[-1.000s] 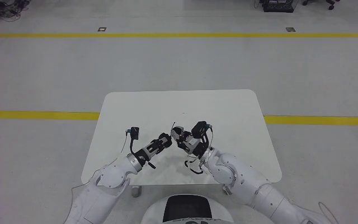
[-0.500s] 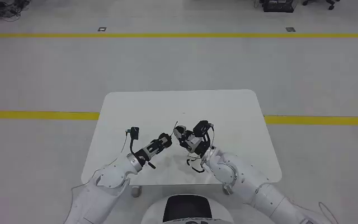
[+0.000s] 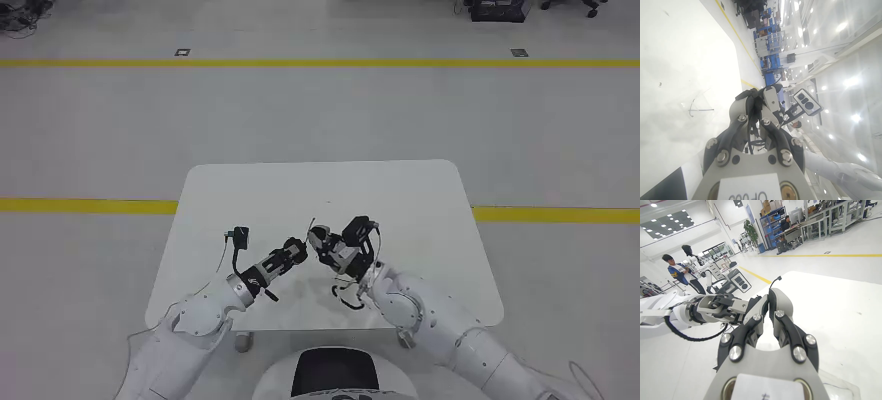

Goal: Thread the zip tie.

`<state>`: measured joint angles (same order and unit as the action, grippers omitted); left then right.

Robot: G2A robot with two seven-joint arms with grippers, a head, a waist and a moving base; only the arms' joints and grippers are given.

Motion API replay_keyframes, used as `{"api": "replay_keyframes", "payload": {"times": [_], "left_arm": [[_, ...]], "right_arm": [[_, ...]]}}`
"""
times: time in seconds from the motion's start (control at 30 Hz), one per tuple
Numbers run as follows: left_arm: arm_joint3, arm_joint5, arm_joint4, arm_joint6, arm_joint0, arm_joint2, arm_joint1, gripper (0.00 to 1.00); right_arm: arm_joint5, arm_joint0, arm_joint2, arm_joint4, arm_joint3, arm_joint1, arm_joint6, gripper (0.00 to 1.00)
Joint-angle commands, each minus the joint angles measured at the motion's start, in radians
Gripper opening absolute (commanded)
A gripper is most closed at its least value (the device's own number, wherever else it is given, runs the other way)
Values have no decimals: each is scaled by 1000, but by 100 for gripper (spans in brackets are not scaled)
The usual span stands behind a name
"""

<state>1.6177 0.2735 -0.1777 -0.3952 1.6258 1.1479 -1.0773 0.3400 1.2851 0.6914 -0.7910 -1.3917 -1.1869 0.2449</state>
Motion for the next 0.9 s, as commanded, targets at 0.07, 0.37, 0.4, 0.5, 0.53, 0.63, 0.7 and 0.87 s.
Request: {"api": "replay_keyframes", "payload": {"times": [0.07,0.37,0.4,0.5,0.53,0.63,0.7,0.87], "left_arm": [[0,0,0,0,0,0,0,0],[0,0,0,0,0,0,0,0],[0,0,0,0,0,0,0,0],[-1,-9,-10,2,-2,-5,-1,0],[-2,-15,-35,-11,-4,-8,-2,0],[-20,-38,-176,-122,-16,10,1,0],[-34,-50,-238,-182,-22,26,4,0],[-65,-77,-360,-307,-37,48,10,0]], "right_arm": [[0,19,13,-10,-24,21,23,100],[0,46,40,37,-71,59,45,100],[0,46,40,37,-71,59,45,100],[0,46,40,37,-71,59,45,100],[0,48,41,42,-73,59,45,100],[0,57,51,137,-93,67,29,100],[0,54,42,215,-113,81,-7,100],[0,23,5,438,-196,139,-114,100]]}}
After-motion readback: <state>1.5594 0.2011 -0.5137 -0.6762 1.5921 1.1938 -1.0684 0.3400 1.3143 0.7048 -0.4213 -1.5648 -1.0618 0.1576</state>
